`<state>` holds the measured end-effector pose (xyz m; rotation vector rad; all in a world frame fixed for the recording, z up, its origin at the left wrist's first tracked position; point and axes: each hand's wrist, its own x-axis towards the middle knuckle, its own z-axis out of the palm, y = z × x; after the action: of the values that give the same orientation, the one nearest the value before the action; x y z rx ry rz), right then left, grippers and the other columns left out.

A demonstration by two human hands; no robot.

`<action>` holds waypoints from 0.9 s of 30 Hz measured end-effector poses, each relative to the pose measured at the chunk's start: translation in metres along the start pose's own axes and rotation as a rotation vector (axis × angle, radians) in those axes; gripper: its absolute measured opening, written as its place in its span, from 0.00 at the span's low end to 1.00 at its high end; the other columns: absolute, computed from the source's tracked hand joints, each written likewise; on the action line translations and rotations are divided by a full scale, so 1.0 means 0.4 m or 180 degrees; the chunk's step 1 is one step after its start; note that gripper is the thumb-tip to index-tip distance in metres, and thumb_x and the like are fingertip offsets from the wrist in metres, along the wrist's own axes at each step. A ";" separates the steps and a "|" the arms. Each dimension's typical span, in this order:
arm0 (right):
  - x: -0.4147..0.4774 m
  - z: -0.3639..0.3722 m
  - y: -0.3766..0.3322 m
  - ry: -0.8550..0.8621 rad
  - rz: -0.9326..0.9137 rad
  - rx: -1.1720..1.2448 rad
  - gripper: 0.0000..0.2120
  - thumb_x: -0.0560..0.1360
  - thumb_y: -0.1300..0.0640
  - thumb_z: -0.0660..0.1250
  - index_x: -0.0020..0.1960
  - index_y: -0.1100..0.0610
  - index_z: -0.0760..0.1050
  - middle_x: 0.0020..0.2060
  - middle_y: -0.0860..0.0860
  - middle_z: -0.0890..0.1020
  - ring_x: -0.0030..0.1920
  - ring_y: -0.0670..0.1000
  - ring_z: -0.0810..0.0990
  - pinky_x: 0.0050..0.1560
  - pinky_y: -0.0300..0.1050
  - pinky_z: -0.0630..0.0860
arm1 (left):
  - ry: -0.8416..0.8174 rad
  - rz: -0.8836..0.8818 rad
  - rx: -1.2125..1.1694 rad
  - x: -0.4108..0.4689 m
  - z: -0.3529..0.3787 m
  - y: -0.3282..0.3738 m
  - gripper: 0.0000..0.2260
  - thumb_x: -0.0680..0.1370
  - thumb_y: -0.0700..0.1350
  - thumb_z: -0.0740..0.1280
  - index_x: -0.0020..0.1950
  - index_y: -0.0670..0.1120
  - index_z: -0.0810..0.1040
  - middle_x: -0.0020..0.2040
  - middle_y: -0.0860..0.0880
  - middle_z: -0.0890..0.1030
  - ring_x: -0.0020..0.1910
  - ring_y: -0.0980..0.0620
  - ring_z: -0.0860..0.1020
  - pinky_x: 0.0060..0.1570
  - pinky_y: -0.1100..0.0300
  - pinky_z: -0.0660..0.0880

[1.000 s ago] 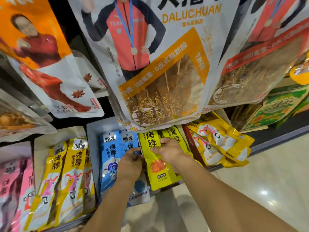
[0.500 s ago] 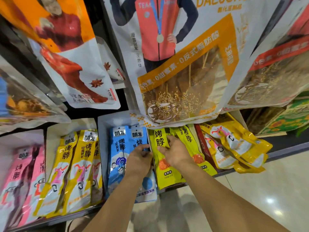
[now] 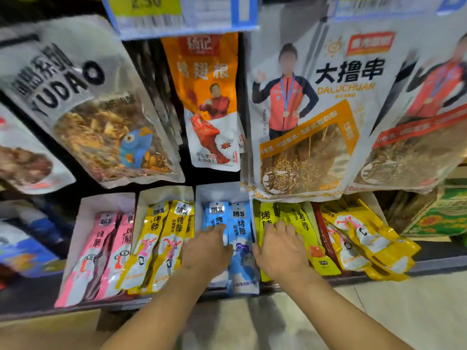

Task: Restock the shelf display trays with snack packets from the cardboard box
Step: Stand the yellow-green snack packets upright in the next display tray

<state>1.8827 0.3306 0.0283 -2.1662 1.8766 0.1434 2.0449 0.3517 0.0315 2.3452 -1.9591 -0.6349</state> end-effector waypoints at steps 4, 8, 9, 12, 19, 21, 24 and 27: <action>-0.073 -0.050 -0.113 0.0082 -0.0434 -0.0222 0.25 0.80 0.42 0.58 0.72 0.55 0.65 0.69 0.57 0.70 0.69 0.60 0.67 0.66 0.56 0.66 | 0.0409 -0.0036 0.0619 -0.113 -0.090 -0.089 0.24 0.81 0.56 0.60 0.76 0.51 0.66 0.73 0.50 0.71 0.70 0.46 0.69 0.66 0.52 0.69; -0.153 -0.098 -0.251 0.0128 -0.0832 -0.0327 0.27 0.82 0.42 0.56 0.75 0.55 0.62 0.72 0.57 0.67 0.72 0.61 0.65 0.70 0.57 0.63 | 0.0654 -0.0254 0.0848 -0.236 -0.183 -0.220 0.24 0.80 0.54 0.61 0.75 0.51 0.65 0.72 0.50 0.71 0.71 0.45 0.67 0.68 0.50 0.66; -0.174 -0.112 -0.288 0.0140 -0.0924 -0.0341 0.28 0.82 0.42 0.55 0.76 0.55 0.61 0.73 0.57 0.66 0.73 0.61 0.64 0.71 0.57 0.62 | 0.0680 -0.0324 0.0915 -0.267 -0.211 -0.251 0.24 0.79 0.55 0.61 0.74 0.51 0.66 0.71 0.49 0.71 0.70 0.45 0.68 0.67 0.50 0.66; -0.227 -0.161 -0.396 0.0270 -0.1194 -0.0312 0.28 0.82 0.41 0.56 0.76 0.55 0.60 0.73 0.57 0.66 0.73 0.61 0.64 0.71 0.58 0.62 | 0.0762 -0.0630 0.1043 -0.347 -0.296 -0.331 0.22 0.78 0.56 0.61 0.70 0.48 0.68 0.68 0.47 0.74 0.68 0.42 0.70 0.62 0.50 0.69; -0.344 -0.251 -0.664 0.0731 -0.1816 -0.0412 0.24 0.80 0.46 0.59 0.71 0.58 0.65 0.65 0.58 0.71 0.66 0.62 0.69 0.64 0.58 0.68 | 0.1206 -0.0853 0.1069 -0.510 -0.435 -0.505 0.22 0.78 0.54 0.61 0.70 0.47 0.69 0.65 0.46 0.76 0.64 0.41 0.72 0.58 0.50 0.71; -0.370 -0.265 -0.738 0.0761 -0.1979 -0.0448 0.23 0.80 0.46 0.59 0.70 0.58 0.65 0.65 0.57 0.70 0.65 0.61 0.68 0.64 0.58 0.68 | 0.1356 -0.0887 0.1000 -0.547 -0.458 -0.559 0.23 0.79 0.56 0.59 0.71 0.47 0.68 0.66 0.46 0.76 0.66 0.41 0.72 0.59 0.50 0.70; -0.400 -0.269 -0.842 0.0908 -0.2236 -0.0526 0.22 0.80 0.45 0.59 0.68 0.57 0.66 0.64 0.57 0.72 0.64 0.61 0.70 0.62 0.57 0.69 | 0.1497 -0.1022 0.0803 -0.599 -0.474 -0.657 0.24 0.79 0.56 0.60 0.72 0.48 0.67 0.68 0.48 0.74 0.68 0.43 0.70 0.62 0.50 0.69; -0.425 -0.249 -0.945 0.1010 -0.2496 -0.0614 0.23 0.80 0.44 0.59 0.69 0.58 0.66 0.64 0.57 0.72 0.63 0.62 0.71 0.60 0.57 0.70 | 0.1607 -0.1235 0.0757 -0.655 -0.473 -0.759 0.23 0.78 0.59 0.61 0.70 0.50 0.69 0.66 0.49 0.76 0.67 0.45 0.72 0.61 0.50 0.72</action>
<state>2.2174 0.5132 0.2187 -3.0224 1.0231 -0.1951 2.3563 0.6187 0.1993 2.6964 -1.4412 0.2010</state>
